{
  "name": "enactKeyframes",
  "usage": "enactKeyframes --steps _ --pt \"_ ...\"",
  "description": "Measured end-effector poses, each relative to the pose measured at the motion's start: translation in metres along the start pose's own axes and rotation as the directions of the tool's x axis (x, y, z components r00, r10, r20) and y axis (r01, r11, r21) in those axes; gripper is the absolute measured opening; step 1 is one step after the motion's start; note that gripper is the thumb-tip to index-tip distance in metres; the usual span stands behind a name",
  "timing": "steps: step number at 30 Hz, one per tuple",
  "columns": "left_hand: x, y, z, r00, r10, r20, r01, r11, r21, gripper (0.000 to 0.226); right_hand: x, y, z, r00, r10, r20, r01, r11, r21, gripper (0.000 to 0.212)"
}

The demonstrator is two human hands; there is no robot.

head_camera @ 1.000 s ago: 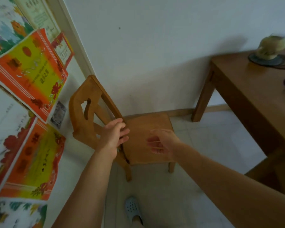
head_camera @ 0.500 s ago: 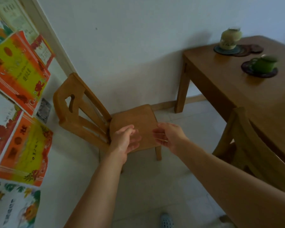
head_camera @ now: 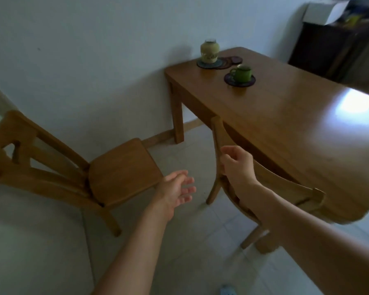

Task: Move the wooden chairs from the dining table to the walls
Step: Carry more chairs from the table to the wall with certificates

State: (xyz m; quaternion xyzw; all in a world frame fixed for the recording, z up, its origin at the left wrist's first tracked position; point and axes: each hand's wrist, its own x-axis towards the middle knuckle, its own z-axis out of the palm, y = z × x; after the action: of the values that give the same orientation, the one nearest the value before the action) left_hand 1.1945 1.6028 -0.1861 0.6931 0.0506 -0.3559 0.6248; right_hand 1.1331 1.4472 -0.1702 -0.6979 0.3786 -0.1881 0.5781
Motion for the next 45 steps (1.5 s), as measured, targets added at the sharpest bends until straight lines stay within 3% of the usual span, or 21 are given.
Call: enactKeyframes --steps 2,4,7,10,12,14,18,20,24,27,29,33,38,40,42,44,45 --pt "-0.001 -0.001 0.024 0.999 0.005 0.042 -0.006 1.0 0.029 0.026 0.01 0.007 -0.035 0.991 -0.129 -0.039 0.122 0.983 -0.136 0.02" --pt "0.001 -0.002 0.052 0.997 -0.003 0.083 -0.001 0.999 0.048 0.027 0.025 0.017 -0.069 0.986 -0.164 0.011 0.159 0.938 -0.309 0.021" --pt "0.01 -0.005 0.102 0.992 -0.043 0.121 0.038 0.998 0.046 0.028 0.049 0.035 -0.115 0.973 0.054 0.224 0.062 0.875 -0.481 0.043" --pt "0.021 -0.01 0.155 0.984 -0.108 0.145 0.108 0.994 0.008 0.008 0.068 0.048 -0.152 0.852 0.28 0.442 0.049 0.798 -0.601 0.042" --pt "0.03 -0.012 0.185 0.978 -0.149 0.145 0.156 0.987 -0.04 0.033 0.081 0.056 -0.168 0.749 0.386 0.539 0.128 0.713 -0.689 0.043" --pt "0.039 -0.014 0.206 0.98 -0.16 0.115 0.171 0.981 -0.095 0.074 0.092 0.062 -0.175 0.663 0.47 0.582 0.192 0.645 -0.74 0.05" --pt "0.053 -0.022 0.226 0.986 -0.165 -0.03 0.159 0.976 -0.149 0.092 0.111 0.075 -0.173 0.539 0.581 0.61 0.246 0.584 -0.773 0.061" --pt "0.057 -0.023 0.229 0.982 -0.172 -0.076 0.155 0.97 -0.186 0.091 0.121 0.082 -0.173 0.474 0.634 0.611 0.199 0.599 -0.776 0.067" --pt "0.057 -0.022 0.232 0.976 -0.173 -0.129 0.139 0.961 -0.238 0.089 0.138 0.093 -0.173 0.347 0.719 0.602 -0.053 0.656 -0.753 0.073" --pt "0.06 -0.023 0.232 0.974 -0.168 -0.15 0.13 0.963 -0.235 0.089 0.15 0.104 -0.176 0.397 0.747 0.534 -0.307 0.656 -0.689 0.101" --pt "0.062 -0.026 0.23 0.974 -0.167 -0.153 0.126 0.961 -0.245 0.089 0.149 0.108 -0.173 0.41 0.752 0.516 -0.363 0.654 -0.664 0.112" --pt "0.062 -0.027 0.217 0.973 -0.15 -0.173 0.108 0.966 -0.233 0.088 0.133 0.106 -0.158 0.402 0.679 0.614 -0.239 0.725 -0.645 0.114" --pt "0.057 -0.031 0.196 0.971 -0.126 -0.205 0.084 0.975 -0.205 0.088 0.109 0.097 -0.142 0.443 0.581 0.683 -0.092 0.787 -0.61 0.088" --pt "0.055 -0.035 0.187 0.967 -0.127 -0.219 0.081 0.975 -0.207 0.086 0.099 0.088 -0.134 0.484 0.544 0.685 -0.004 0.784 -0.621 0.086" --pt "0.054 -0.037 0.177 0.964 -0.122 -0.235 0.072 0.975 -0.211 0.085 0.085 0.077 -0.123 0.555 0.422 0.717 0.217 0.759 -0.614 0.081" --pt "0.052 -0.038 0.169 0.965 -0.107 -0.238 0.054 0.974 -0.22 0.084 0.068 0.074 -0.11 0.589 0.224 0.777 0.56 0.58 -0.592 0.084" --pt "0.05 -0.038 0.165 0.966 -0.101 -0.238 0.047 0.973 -0.224 0.083 0.057 0.074 -0.104 0.593 0.151 0.791 0.661 0.47 -0.585 0.086"
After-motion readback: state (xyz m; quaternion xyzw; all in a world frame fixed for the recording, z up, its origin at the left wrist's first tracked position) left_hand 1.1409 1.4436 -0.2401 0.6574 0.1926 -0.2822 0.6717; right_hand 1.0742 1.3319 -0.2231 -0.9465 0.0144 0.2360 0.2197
